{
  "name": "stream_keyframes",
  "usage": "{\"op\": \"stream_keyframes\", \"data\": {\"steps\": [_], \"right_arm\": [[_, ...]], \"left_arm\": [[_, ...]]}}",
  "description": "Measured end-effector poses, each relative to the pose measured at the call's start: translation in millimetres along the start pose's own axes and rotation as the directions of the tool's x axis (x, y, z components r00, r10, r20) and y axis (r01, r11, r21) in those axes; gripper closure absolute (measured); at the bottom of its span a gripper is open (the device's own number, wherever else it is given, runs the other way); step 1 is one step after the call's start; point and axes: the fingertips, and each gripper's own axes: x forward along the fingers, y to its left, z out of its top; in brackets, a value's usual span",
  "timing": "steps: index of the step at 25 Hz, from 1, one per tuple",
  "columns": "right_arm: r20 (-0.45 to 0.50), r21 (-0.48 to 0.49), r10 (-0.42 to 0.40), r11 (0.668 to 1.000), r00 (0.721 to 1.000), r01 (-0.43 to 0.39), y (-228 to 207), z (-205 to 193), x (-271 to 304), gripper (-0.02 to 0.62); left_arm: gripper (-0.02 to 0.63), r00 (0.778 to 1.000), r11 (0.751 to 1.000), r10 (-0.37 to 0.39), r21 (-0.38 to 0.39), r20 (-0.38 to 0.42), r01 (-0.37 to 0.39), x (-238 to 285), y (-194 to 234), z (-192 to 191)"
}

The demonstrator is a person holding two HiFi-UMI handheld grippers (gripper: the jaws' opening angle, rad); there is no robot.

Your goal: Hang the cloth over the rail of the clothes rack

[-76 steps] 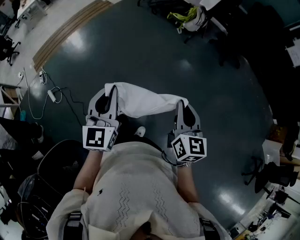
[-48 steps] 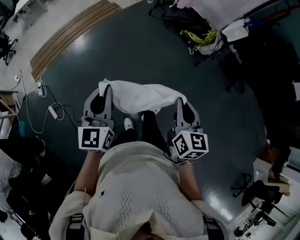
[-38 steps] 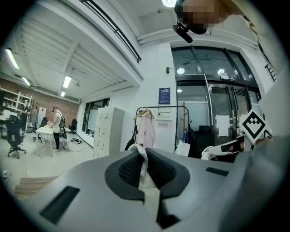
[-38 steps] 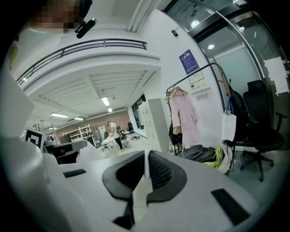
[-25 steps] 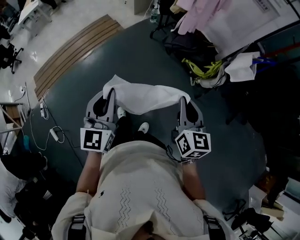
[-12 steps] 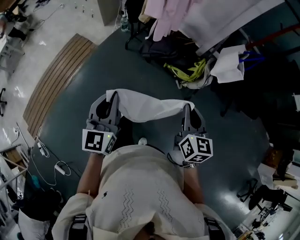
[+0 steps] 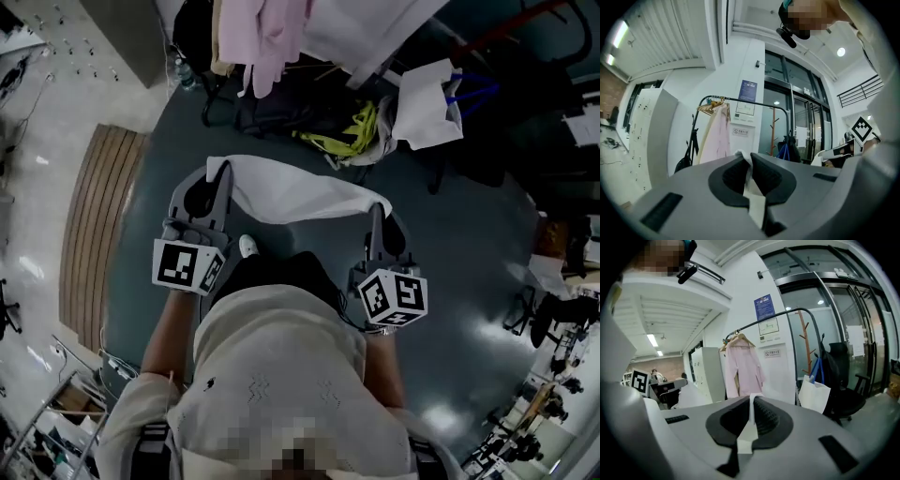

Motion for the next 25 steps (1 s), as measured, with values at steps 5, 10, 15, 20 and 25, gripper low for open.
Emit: {"op": "stream_keyframes", "data": {"steps": [5, 10, 15, 20, 25], "right_arm": [[0.066, -0.013, -0.037, 0.999, 0.997, 0.038, 60, -123, -238, 0.574], [0.123, 0.008, -0.065, 0.998, 0.99, 0.065, 17, -117, -206, 0.574], [0.105, 0.07, -0.044, 0.997, 0.993, 0.037, -43, -93, -92, 0.574], [0.148, 0.066, -0.021, 0.998, 0.989, 0.011, -87, -25, -31, 0.574], [0.222, 0.053, -0.031, 0.998, 0.974, 0.02, -110, 38, 7, 0.574]], "left_arm": [[0.588, 0.999, 1.0, 0.009, 0.008, 0.035, -0.009, -246, -89, -63], [0.588, 0.999, 0.998, -0.043, 0.052, 0.026, 0.042, -197, -101, -75], [0.588, 0.999, 0.999, -0.039, 0.033, -0.004, 0.039, -85, -65, -76], [0.588, 0.997, 0.998, -0.043, 0.055, 0.069, 0.04, -1, -44, -36], [0.588, 0.988, 0.995, -0.081, 0.074, 0.131, 0.072, 51, -18, 1]]}}
